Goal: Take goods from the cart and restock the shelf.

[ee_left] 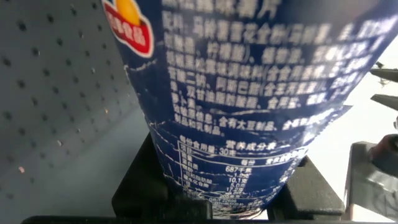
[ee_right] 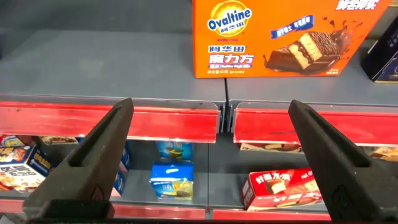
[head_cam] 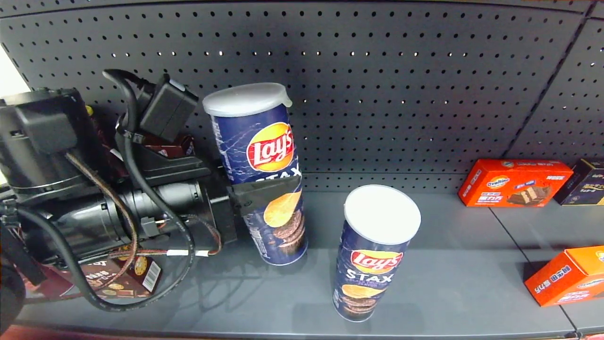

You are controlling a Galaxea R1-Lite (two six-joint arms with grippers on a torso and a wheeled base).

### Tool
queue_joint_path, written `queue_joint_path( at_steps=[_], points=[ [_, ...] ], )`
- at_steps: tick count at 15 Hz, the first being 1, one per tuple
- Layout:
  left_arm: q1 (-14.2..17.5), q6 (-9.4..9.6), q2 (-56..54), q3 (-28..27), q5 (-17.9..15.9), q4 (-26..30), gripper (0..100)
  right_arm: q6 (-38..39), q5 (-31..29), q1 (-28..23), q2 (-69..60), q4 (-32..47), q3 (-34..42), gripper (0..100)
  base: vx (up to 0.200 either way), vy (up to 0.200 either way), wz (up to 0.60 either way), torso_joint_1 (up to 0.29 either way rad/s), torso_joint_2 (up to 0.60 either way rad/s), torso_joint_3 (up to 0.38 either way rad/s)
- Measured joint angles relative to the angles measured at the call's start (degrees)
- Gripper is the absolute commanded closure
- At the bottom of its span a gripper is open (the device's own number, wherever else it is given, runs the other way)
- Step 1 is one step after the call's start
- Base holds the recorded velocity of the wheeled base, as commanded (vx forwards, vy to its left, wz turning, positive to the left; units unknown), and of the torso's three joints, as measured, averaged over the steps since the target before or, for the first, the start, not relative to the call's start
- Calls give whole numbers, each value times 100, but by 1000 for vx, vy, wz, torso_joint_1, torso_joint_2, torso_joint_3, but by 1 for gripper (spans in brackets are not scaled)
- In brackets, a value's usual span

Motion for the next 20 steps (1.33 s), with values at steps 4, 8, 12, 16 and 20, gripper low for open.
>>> queue_joint_path(
  at_steps=[4,8,12,16,20],
  points=[
    [9,589,346,-176,-156,-46,100,0,0,4,0,0,0,0,0,0,0,0,0,0],
    [61,608,807,-608,-835,5,100,0,0,0,2,0,0,0,0,0,0,0,0,0],
    [129,622,1513,-1370,-866,18,100,2,0,4,2,0,0,0,0,0,0,0,0,0],
    [173,624,2225,-2147,-890,132,100,0,0,0,2,0,0,0,0,0,0,0,0,0],
    [187,819,2690,-2831,-895,649,100,2,-2,4,4,0,0,0,0,0,0,0,0,0]
  ],
)
